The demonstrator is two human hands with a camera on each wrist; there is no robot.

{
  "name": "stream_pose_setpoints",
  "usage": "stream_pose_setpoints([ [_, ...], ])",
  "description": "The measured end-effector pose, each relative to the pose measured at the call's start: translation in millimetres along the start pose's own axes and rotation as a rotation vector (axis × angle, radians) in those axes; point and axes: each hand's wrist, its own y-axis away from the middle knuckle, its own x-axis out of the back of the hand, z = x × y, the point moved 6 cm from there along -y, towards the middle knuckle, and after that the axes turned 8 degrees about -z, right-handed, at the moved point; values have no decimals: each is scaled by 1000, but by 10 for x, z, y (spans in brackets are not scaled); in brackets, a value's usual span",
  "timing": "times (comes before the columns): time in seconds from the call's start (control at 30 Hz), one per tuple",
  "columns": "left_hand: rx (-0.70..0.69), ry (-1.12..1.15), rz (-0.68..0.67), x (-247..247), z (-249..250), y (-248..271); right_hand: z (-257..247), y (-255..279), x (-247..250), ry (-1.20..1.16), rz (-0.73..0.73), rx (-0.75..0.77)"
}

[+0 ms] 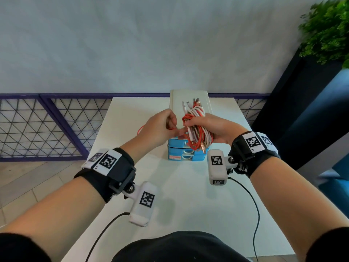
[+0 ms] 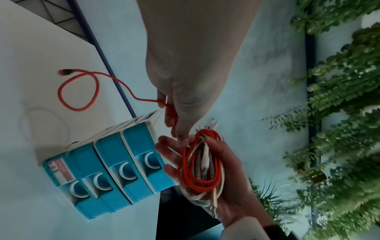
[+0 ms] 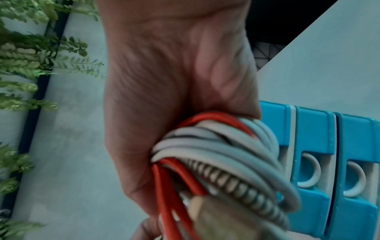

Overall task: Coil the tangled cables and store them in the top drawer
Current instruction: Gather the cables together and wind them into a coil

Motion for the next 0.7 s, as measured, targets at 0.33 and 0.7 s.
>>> stream_pose_setpoints([
  [0.33, 210, 44, -286, -120, -87, 24, -47, 10, 110, 158, 156, 80],
  [0.7, 244, 739, -237, -202, 21, 90, 42, -55, 47, 5, 197, 160],
])
